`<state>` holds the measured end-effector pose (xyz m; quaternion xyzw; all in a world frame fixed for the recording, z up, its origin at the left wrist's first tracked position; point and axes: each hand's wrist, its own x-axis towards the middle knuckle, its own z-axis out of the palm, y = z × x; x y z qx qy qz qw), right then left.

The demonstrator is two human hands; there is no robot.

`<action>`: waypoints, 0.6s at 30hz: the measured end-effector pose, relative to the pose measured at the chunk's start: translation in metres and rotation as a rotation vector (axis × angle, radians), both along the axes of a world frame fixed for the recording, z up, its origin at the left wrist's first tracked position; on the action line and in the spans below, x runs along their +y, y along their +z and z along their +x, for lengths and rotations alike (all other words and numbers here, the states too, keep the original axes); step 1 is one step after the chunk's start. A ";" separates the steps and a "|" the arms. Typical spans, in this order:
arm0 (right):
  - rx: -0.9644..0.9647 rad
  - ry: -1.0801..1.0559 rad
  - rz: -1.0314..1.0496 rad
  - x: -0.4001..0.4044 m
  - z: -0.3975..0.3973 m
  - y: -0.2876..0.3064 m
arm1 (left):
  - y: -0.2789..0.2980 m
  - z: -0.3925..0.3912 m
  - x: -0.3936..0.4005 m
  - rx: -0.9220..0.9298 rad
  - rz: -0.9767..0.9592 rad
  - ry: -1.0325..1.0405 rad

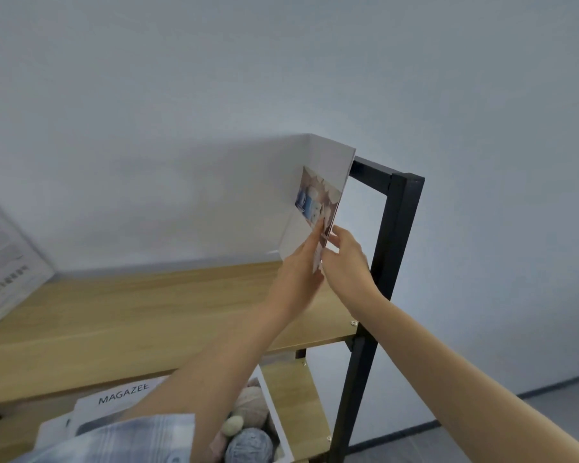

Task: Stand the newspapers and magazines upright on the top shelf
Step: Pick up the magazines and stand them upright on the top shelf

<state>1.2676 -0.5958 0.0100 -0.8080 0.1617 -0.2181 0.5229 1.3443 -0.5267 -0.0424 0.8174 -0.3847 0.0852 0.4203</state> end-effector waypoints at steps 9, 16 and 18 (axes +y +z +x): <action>0.132 0.131 -0.109 0.007 -0.040 -0.005 | -0.007 -0.014 0.036 0.203 0.078 0.098; 0.145 0.275 -0.200 0.037 -0.060 -0.015 | -0.019 -0.053 0.121 0.311 -0.175 0.155; 0.162 0.346 -0.185 0.055 -0.063 -0.024 | -0.024 -0.070 0.147 0.366 -0.228 0.188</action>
